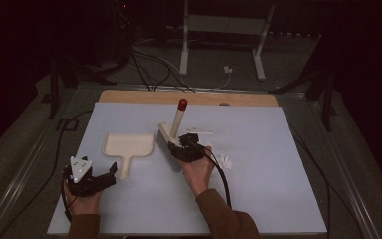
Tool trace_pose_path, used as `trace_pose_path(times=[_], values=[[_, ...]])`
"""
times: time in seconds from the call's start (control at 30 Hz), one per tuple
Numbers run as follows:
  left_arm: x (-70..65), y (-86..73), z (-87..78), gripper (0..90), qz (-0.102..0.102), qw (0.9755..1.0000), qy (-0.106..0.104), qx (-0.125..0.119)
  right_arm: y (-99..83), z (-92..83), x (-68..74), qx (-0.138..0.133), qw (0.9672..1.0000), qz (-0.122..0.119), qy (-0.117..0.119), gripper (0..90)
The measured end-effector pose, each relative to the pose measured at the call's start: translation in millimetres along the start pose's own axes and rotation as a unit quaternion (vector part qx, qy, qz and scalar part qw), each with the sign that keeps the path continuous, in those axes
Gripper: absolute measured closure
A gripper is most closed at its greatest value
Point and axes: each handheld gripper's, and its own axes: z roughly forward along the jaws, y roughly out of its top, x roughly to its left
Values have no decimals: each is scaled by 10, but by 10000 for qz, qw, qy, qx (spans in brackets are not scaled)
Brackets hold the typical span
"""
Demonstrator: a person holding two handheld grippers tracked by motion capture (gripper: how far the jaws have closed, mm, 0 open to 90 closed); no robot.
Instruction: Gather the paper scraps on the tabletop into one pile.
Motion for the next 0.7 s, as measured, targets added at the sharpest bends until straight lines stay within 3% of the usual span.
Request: trace_pose_path(times=[0.13,0.33,0.57,0.7], values=[[8,-2,-2,4,-11,10000,8,-6,-32,-12,-55,95,9996,-89,-261,676],[0,-2,0,4,-15,10000,11,5,-61,-219,-199,124,9978,-209,-619,676],[-12,-2,9,4,-4,10000,4,14,-115,-468,-436,94,9964,-118,-830,676],[-8,-3,11,4,-9,10000,8,21,-132,-542,-494,64,9955,-114,-934,676]])
